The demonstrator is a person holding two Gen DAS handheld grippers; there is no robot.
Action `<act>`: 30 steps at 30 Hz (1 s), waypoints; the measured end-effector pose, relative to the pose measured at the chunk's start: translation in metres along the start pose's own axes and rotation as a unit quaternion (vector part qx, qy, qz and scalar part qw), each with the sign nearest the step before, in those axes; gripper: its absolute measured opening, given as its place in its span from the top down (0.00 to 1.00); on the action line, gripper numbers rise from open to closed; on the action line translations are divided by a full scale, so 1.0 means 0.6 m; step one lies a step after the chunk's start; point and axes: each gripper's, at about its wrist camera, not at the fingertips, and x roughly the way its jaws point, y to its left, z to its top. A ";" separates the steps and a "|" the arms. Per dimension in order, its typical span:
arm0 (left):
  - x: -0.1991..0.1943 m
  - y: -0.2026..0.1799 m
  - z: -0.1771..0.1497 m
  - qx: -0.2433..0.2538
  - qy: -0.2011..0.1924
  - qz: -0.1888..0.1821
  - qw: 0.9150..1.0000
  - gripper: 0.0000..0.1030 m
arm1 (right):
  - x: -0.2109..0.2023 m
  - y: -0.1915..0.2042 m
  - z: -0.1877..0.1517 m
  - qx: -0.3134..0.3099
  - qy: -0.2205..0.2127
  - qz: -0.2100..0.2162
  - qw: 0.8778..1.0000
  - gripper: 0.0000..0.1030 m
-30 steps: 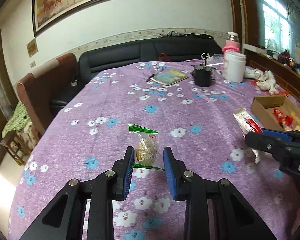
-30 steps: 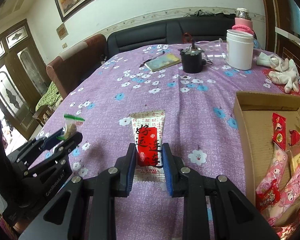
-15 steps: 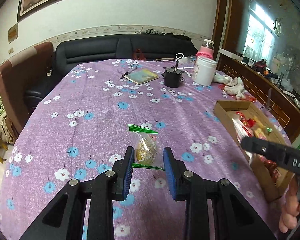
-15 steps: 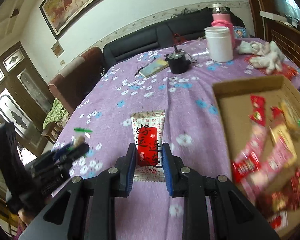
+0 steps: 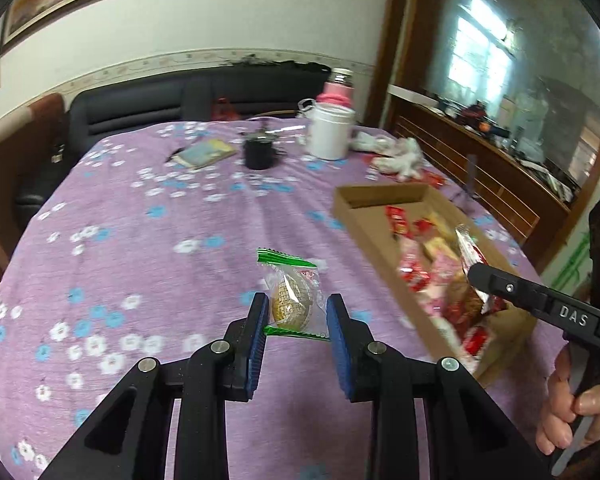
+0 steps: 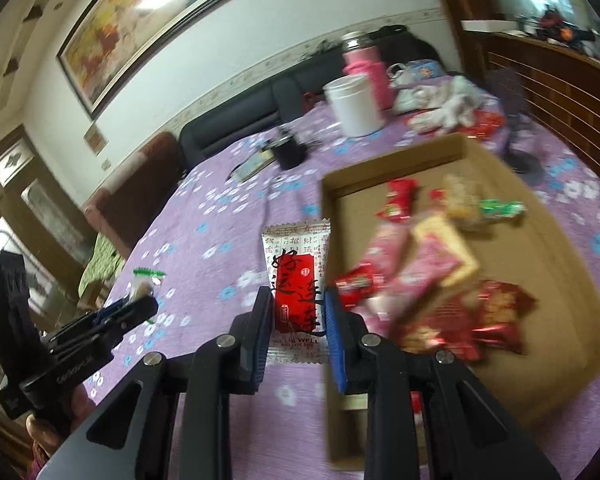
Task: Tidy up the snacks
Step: 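Carry both snacks into the cardboard tray and open both grippers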
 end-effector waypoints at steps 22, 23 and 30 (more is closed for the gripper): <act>0.108 -0.274 -0.026 0.126 0.055 -0.089 0.987 0.71 | -0.044 -0.164 -0.020 0.062 -0.008 -0.102 0.993 0.76; 0.113 -0.280 -0.030 0.130 0.055 -0.086 0.986 0.71 | -0.043 -0.166 -0.022 0.062 -0.007 -0.105 0.992 0.76; 0.139 -0.292 -0.050 0.147 0.057 -0.077 0.984 0.71 | -0.028 -0.165 -0.028 0.039 0.000 -0.130 0.991 0.76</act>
